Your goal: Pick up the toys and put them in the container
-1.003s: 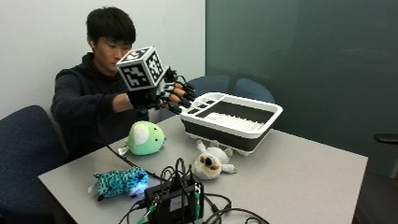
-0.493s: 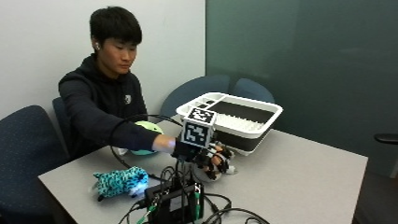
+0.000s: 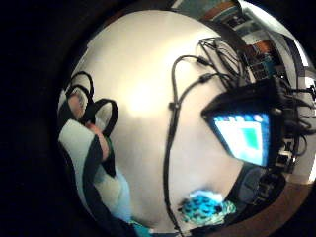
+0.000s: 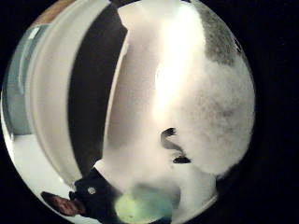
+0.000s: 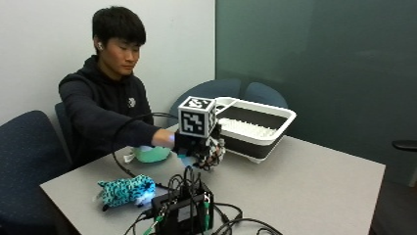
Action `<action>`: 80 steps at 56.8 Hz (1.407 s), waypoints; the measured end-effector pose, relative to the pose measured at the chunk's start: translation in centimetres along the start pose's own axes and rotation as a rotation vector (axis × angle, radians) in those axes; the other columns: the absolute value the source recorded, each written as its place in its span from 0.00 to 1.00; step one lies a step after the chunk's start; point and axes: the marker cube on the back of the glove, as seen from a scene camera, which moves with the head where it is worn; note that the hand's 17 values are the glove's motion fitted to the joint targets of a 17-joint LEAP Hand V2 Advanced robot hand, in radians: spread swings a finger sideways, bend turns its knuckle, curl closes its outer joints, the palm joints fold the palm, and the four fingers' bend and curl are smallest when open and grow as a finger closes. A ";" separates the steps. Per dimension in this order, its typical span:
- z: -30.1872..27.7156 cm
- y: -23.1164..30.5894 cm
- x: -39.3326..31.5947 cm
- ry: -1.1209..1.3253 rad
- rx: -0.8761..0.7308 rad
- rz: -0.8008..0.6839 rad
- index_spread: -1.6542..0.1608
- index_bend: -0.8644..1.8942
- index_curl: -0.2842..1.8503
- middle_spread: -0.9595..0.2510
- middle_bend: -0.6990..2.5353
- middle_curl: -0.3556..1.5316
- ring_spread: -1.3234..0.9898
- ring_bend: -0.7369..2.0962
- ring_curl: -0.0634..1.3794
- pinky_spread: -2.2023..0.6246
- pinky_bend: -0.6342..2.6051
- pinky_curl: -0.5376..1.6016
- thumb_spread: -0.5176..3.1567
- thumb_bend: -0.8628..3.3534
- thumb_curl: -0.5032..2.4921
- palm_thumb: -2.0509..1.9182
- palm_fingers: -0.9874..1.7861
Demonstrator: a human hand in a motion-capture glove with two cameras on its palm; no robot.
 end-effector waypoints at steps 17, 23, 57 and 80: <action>-14.1 1.7 -8.3 -0.142 0.249 -0.118 0.76 0.56 0.28 0.58 0.56 0.58 0.42 0.71 0.46 0.66 0.52 0.48 0.37 0.23 0.40 0.68 0.77; -17.8 1.3 -14.0 -0.235 0.340 -0.209 0.77 0.59 0.30 0.58 0.57 0.59 0.42 0.72 0.47 0.66 0.52 0.49 0.36 0.23 0.41 0.67 0.76; -19.5 4.7 -6.8 -0.353 0.183 -0.118 0.78 0.39 0.29 0.76 0.30 0.43 0.53 0.38 0.24 0.78 0.46 0.43 0.47 0.20 0.31 0.53 0.31; -2.7 19.0 13.1 -0.041 -0.174 0.357 0.77 0.35 0.29 0.78 0.25 0.39 0.56 0.33 0.23 0.80 0.46 0.42 0.49 0.20 0.28 0.52 0.29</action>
